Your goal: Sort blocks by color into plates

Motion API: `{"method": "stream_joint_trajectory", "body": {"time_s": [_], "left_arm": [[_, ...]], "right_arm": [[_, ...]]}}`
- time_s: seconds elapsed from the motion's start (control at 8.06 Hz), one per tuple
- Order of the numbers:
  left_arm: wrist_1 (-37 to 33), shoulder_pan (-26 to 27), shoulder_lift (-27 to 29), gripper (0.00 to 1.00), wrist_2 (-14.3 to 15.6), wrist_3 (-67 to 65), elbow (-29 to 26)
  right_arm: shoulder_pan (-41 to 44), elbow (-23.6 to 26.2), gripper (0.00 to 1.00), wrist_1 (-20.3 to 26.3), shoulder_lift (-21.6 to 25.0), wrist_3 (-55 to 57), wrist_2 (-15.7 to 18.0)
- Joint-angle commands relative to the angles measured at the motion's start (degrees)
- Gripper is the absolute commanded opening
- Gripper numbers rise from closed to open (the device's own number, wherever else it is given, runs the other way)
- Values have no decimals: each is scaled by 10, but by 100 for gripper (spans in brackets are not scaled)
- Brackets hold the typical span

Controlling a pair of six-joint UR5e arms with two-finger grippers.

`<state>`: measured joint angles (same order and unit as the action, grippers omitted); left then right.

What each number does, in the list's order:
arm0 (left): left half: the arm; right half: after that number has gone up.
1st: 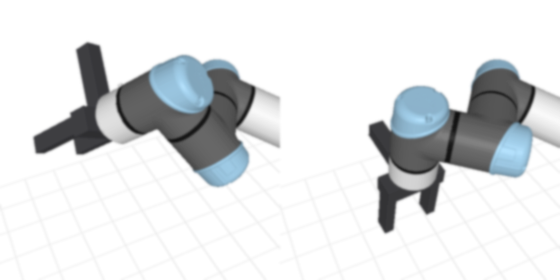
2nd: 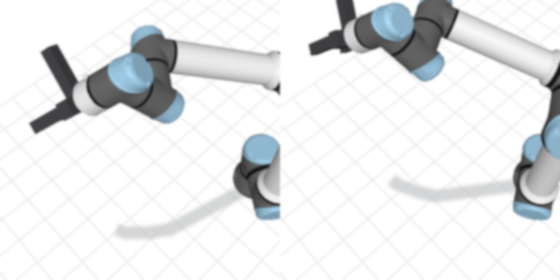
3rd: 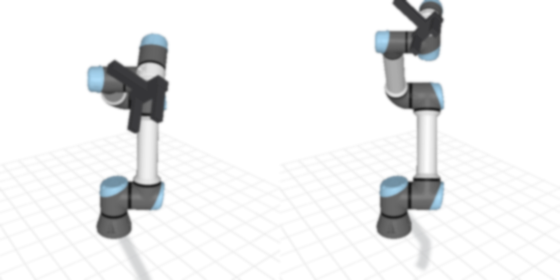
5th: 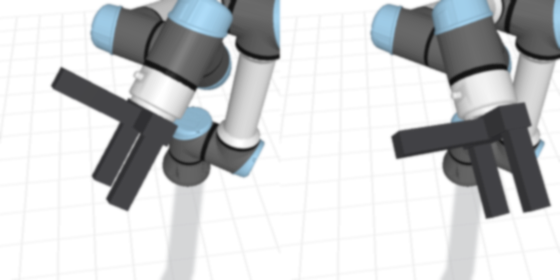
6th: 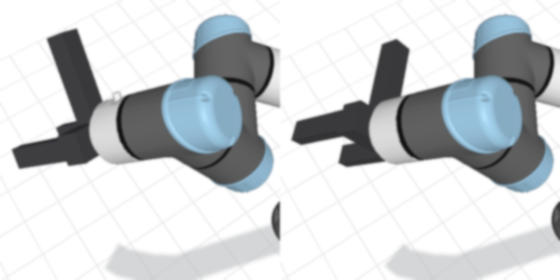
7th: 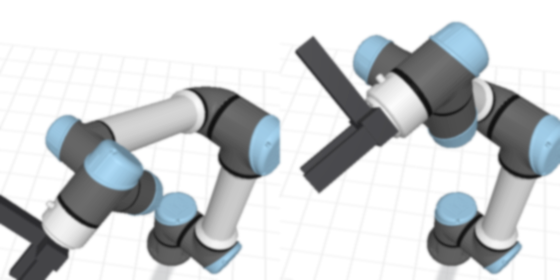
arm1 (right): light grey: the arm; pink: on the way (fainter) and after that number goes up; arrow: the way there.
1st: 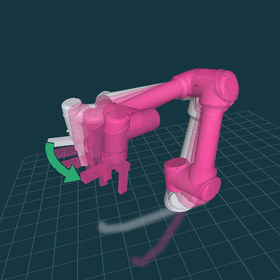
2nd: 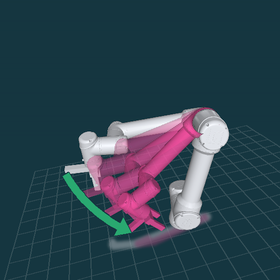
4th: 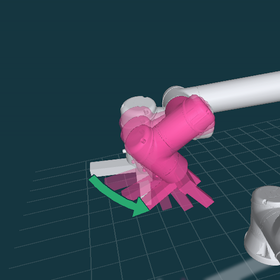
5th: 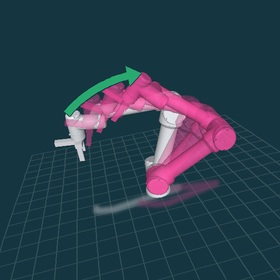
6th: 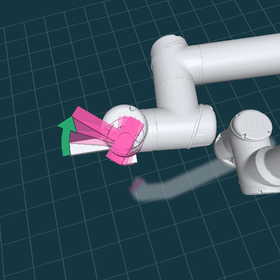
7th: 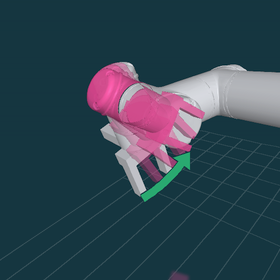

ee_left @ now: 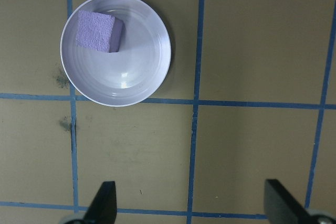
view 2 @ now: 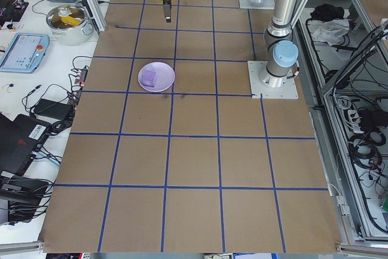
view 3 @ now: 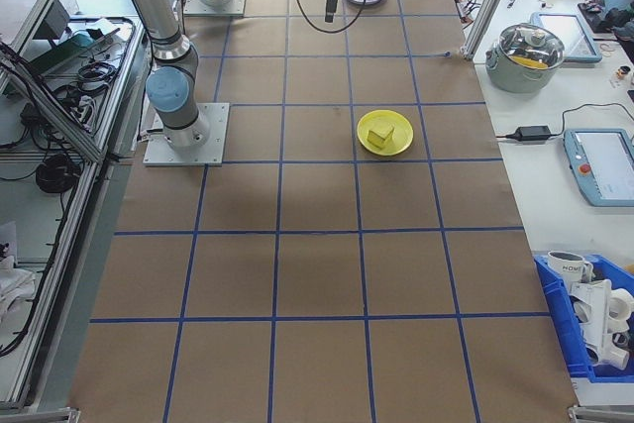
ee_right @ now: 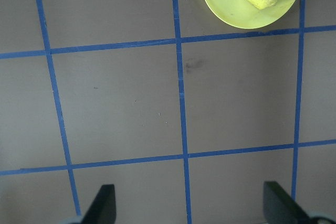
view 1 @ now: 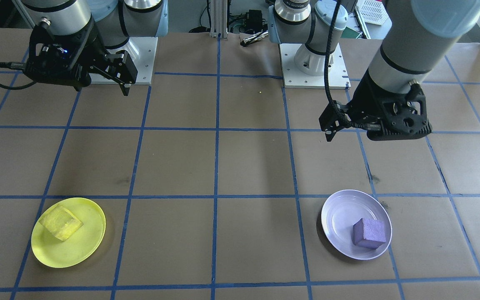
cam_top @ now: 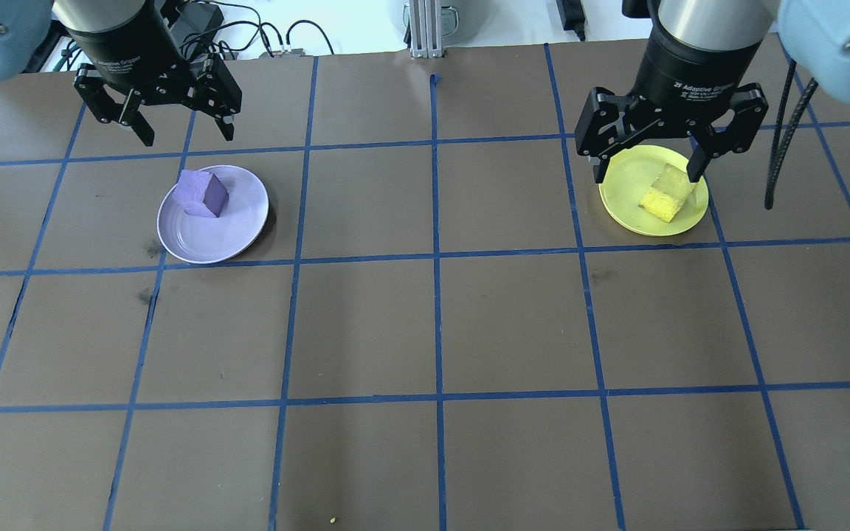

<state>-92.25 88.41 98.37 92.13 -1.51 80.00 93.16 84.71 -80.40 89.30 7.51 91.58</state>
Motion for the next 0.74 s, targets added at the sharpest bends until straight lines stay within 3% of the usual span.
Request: {"method": "stream_joint_trajectory", "body": {"time_s": [0.0, 0.12, 0.62], "left_arm": [[-1, 23, -40, 100, 11, -6, 3], [-3, 23, -42, 100, 11, -6, 3], [-5, 22, -44, 100, 11, -4, 4]], "right_arm": [[0, 0, 100, -44, -3, 1, 0], [0, 0, 100, -72, -4, 2, -1], [0, 2, 100, -73, -3, 2, -1]]}}
